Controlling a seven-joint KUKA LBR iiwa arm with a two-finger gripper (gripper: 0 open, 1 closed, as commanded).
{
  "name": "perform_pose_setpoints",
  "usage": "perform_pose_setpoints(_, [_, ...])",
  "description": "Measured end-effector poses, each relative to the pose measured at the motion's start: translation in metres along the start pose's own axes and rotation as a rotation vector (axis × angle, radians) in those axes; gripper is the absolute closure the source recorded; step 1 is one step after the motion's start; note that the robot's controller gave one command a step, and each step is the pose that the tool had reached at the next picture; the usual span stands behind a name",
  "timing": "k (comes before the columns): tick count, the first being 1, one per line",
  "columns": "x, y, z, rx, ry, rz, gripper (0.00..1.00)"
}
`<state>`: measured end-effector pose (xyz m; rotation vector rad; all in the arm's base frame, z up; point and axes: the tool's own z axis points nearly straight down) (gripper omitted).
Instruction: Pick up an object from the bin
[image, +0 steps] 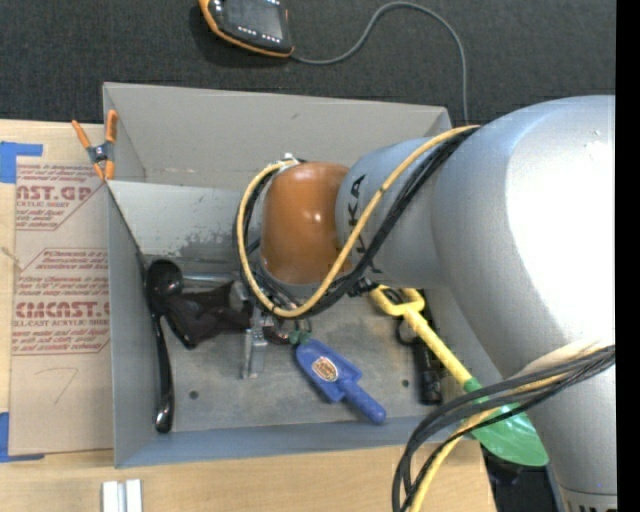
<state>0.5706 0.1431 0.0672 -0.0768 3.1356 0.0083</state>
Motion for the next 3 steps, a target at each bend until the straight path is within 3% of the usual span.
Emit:
perform_pose_setpoints(1, [-0.005, -0.012, -0.003, -0.004, -0.019, -0.189, 0.00])
perform_pose_setpoints(2, [-0.002, 0.000, -0.002, -0.003, -0.009, -0.024, 1.00])
perform_pose_setpoints(3, [-0.002, 0.000, -0.002, -0.003, -0.009, -0.024, 1.00])
